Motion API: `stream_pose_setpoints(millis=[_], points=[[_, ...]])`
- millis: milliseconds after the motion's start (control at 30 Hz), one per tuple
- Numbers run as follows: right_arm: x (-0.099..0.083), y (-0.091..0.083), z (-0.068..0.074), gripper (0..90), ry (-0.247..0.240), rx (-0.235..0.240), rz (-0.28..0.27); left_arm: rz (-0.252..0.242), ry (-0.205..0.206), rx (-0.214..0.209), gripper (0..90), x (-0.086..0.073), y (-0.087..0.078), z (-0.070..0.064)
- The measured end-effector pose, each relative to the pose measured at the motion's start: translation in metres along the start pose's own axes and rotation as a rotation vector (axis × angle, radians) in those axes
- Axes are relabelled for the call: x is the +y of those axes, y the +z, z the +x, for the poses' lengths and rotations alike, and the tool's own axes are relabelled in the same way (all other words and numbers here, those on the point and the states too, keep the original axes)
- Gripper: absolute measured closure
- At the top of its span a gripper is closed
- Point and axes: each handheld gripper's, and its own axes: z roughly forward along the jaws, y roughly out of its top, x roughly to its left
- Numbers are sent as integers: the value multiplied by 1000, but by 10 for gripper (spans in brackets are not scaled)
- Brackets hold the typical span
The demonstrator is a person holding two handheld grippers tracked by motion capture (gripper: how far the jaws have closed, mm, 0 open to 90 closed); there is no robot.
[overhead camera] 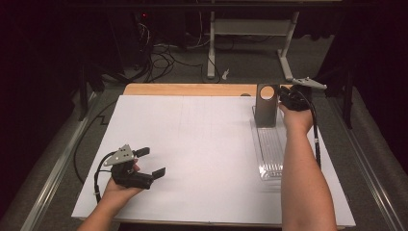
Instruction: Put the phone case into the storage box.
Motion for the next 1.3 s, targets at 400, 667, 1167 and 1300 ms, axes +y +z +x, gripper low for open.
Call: stream_pose_setpoints(millis=[400,667,1167,1300], points=[[0,2,7,48,107,16,-49,6,1,-3,7,0,2,-1],[-1,11,24,3,48,-9,-36,-1,-3,-2,7,0,1,0],[6,23,37,6,9,-47,-44,-2,-6,-5,7,0,0,1],[5,28,39,5,10,-53,-39,-2,-5,-6,7,0,0,1]])
